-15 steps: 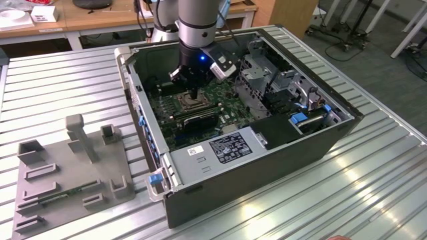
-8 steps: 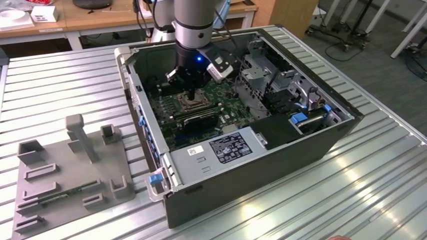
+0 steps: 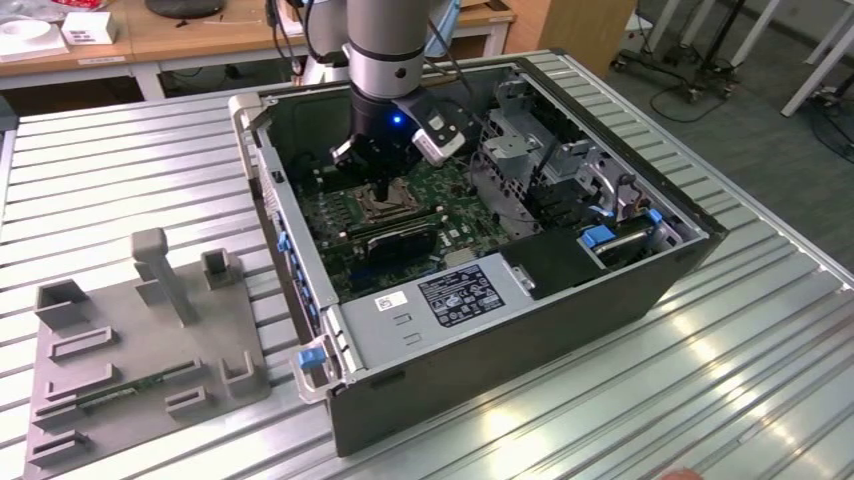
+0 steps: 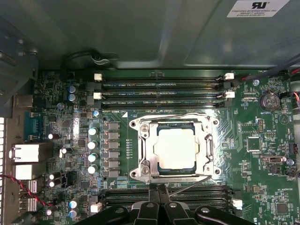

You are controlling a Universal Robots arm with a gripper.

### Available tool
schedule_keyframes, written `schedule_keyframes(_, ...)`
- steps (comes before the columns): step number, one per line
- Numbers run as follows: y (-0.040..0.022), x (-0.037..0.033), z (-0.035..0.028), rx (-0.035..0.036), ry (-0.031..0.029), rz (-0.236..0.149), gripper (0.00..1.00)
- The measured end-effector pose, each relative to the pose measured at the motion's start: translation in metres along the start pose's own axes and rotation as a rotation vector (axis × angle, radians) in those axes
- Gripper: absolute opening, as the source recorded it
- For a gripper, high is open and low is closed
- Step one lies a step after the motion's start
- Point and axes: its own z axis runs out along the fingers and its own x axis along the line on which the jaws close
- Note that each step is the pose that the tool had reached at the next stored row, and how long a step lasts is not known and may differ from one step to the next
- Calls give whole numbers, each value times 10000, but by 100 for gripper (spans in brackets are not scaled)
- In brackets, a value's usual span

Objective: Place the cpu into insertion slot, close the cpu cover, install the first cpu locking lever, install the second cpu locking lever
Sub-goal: 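Install the second cpu locking lever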

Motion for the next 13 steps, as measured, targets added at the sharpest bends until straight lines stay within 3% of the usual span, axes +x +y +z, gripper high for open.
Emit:
schedule_keyframes(7,0,2,7,-5,-2,-1,11)
schedule_keyframes(13,-5,18,54,0,0,0,11)
